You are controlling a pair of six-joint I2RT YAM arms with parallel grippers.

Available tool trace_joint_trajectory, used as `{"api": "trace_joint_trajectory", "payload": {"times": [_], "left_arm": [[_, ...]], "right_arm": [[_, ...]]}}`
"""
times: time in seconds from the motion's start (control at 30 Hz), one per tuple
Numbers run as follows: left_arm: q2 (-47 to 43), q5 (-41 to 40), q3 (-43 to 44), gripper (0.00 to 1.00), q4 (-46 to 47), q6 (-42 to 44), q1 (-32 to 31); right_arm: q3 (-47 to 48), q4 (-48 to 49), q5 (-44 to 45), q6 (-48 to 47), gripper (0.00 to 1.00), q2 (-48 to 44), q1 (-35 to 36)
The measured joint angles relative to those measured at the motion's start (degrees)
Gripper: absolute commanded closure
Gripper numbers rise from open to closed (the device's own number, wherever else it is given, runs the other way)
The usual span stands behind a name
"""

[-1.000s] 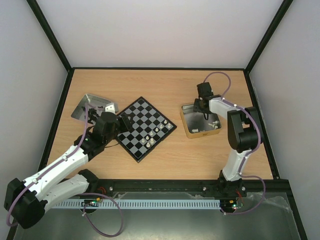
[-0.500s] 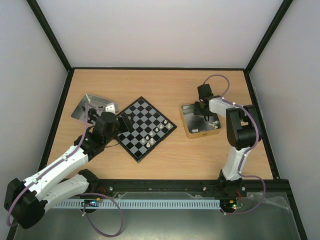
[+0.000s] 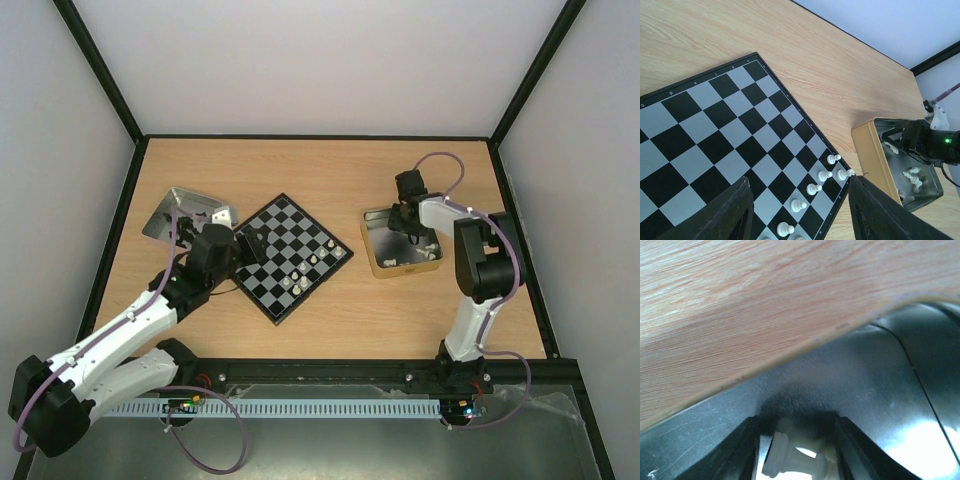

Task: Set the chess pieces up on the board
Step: Pick up the chess piece from the storage box.

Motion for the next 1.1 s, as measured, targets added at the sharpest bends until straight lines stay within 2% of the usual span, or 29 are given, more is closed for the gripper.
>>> {"api": "trace_joint_trajectory", "payload": {"times": [0.13,0.53,0.73,0.83,1.0,1.1], "left_arm": [[0.2,0.1,0.0,0.46,0.0,0.0,0.0],[0.2,0.2,0.0,0.46,0.1,0.0,0.0],[0.3,0.5,-0.6,0.46,0.7,-0.2,0.2],[0.3,0.6,-0.6,0.46,0.9,-0.2,0.2],[0.3,0.8,-0.6,0.46,0.9,-0.2,0.2],[0.3,0.8,-0.6,0.46,0.9,-0.4,0.2]], "right_arm": [[0.0,-1.8,-0.8,1.2,0.49,-0.8,0.0],[-4.2,-2.6,-4.5,1.4,0.47,-4.1,0.3],[-6.5,-2.4,-2.6,1.5,0.59,-5.7,1.3],[-6.7,-2.4,-1.6,1.7,0.60,-5.7,1.4],[-6.3,-2.5,0.1,1.9,0.53,-5.4,1.6],[-5.2,-2.6,1.2,1.4,0.59,-4.5,1.7]]}}
